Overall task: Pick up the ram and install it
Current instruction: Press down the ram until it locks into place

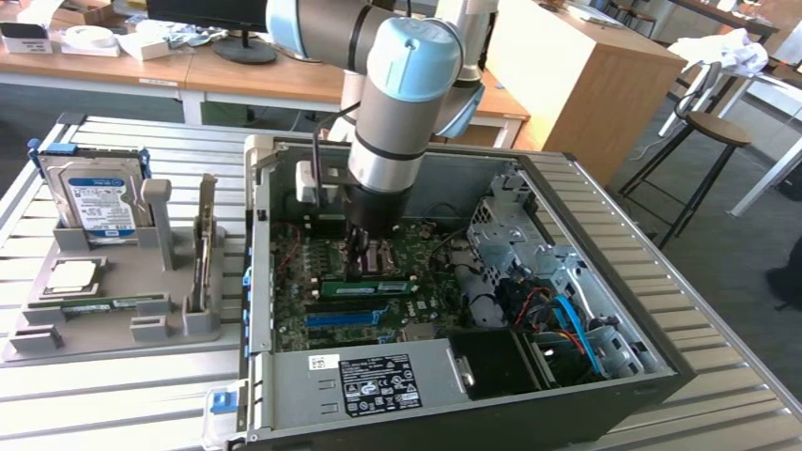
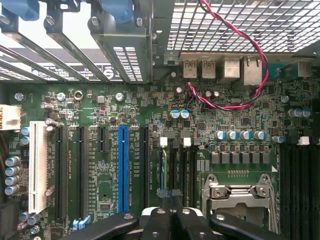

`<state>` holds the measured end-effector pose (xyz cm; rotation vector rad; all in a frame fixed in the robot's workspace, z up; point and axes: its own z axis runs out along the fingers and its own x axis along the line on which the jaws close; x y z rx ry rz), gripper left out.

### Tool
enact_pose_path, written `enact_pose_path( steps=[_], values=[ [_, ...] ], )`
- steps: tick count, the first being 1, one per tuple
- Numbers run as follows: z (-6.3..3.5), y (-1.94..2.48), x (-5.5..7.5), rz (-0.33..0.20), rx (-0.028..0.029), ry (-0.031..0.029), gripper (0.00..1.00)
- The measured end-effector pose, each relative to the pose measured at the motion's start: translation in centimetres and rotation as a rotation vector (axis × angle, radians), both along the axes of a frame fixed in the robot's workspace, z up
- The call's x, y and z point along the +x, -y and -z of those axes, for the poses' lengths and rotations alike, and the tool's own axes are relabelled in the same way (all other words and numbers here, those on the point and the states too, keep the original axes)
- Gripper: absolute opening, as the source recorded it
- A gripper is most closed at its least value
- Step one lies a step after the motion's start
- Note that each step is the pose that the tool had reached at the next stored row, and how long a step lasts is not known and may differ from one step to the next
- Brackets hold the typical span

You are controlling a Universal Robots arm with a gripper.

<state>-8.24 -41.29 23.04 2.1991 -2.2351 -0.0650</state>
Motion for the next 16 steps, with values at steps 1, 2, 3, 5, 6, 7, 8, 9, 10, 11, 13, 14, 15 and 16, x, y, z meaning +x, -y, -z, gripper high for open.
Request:
enact_pose_path(
  steps=[1,2,3,5,6,7,8,9,10,11,13,14,15,16],
  values=[
    [0.03,0.0,0.0,0.0,-0.0002,0.0,0.1],
    [0.06,0.0,0.0,0.0,-0.0004,-0.0002,0.1],
    [0.07,0.01,0.0,0.0,-0.0005,-0.0003,0.1],
    [0.08,0.01,0.0,0.0,-0.0005,-0.0003,0.1],
    [0.08,0.01,0.0,0.0,-0.0005,-0.0002,0.1],
    [0.09,0.0,0.0,0.0,-0.0003,-0.0001,0.1],
    [0.09,0.0,0.0,0.0,-0.0003,-0.0002,0.1],
    [0.11,0.0,0.0,0.0,-0.0003,-0.0002,0.1],
    [0.16,0.0,0.0,0.0,0.0001,0.0001,0.1],
    [0.2,0.0,0.0,0.0,0.0,0.0,0.1],
    [0.22,0.01,0.0,0.0,-0.0005,-0.0002,0.1],
    [0.22,0.01,0.0,0.0,-0.0005,-0.0003,0.1],
    [0.22,0.01,0.0,0.0,-0.0005,-0.0003,0.1],
    [0.23,0.01,0.0,0.0,-0.0005,-0.0002,0.1]
  ],
)
